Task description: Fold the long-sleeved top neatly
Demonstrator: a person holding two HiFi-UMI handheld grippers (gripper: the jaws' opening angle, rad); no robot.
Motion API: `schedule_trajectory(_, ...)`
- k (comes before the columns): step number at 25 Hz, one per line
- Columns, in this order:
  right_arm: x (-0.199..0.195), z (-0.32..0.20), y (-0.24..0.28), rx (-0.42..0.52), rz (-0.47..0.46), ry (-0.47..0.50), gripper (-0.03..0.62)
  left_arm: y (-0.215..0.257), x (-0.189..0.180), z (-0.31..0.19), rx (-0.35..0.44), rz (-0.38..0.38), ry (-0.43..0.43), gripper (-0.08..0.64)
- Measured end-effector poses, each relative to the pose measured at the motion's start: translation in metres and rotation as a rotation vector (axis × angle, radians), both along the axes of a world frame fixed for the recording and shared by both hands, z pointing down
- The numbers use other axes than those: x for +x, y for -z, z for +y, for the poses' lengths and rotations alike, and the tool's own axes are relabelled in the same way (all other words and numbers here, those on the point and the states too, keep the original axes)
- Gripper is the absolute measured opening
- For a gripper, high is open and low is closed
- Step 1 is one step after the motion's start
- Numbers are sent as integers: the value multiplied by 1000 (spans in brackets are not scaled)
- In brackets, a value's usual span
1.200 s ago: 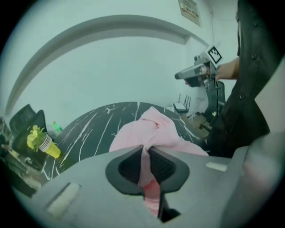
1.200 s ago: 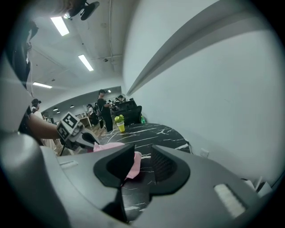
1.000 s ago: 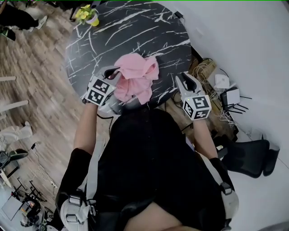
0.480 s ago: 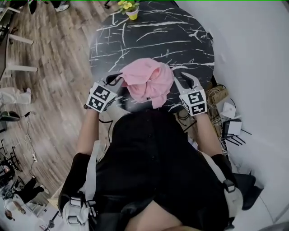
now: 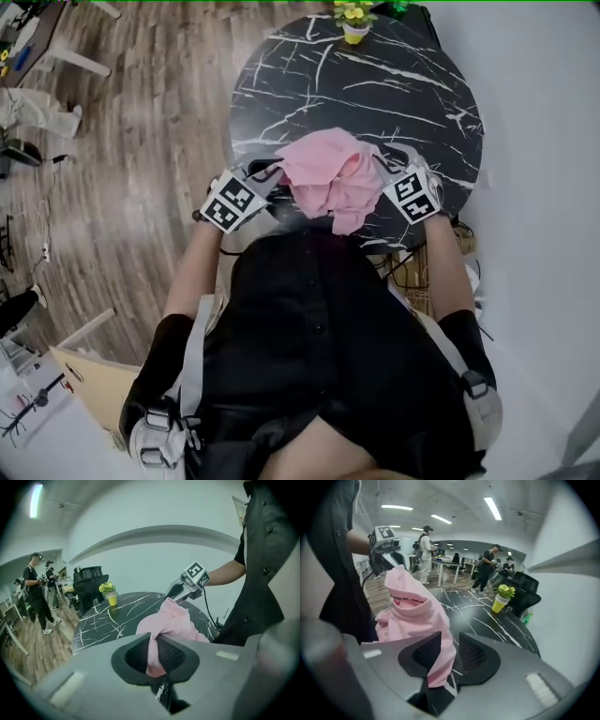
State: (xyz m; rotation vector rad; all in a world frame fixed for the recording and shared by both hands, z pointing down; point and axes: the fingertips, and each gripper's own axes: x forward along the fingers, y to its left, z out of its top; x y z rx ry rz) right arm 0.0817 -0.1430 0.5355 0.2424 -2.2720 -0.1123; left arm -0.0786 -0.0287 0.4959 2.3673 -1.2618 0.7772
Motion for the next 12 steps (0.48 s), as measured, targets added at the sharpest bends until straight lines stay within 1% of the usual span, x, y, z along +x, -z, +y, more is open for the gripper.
schedule_trajectory(2,-8,-1,-7,-8,51,110,128,-3,-2,4,-11,-5,21,25)
schedule_trajectory(5,-20,3,-15,-65,107,266,147,-7,-11,12,-29,-7,68,25)
schedule_trajectory(7,-26,6,-16,-110,122,335,165,-11,-13,15,-39,6,97,25)
schedule_trajectory(9,-32,11,-17,-136,136,395,203,-15,-14,18,-49,20,120,25)
schedule_trajectory(12,-43,21,-25,-158,169,479,215,-18,-16,23,-64,32,151,25)
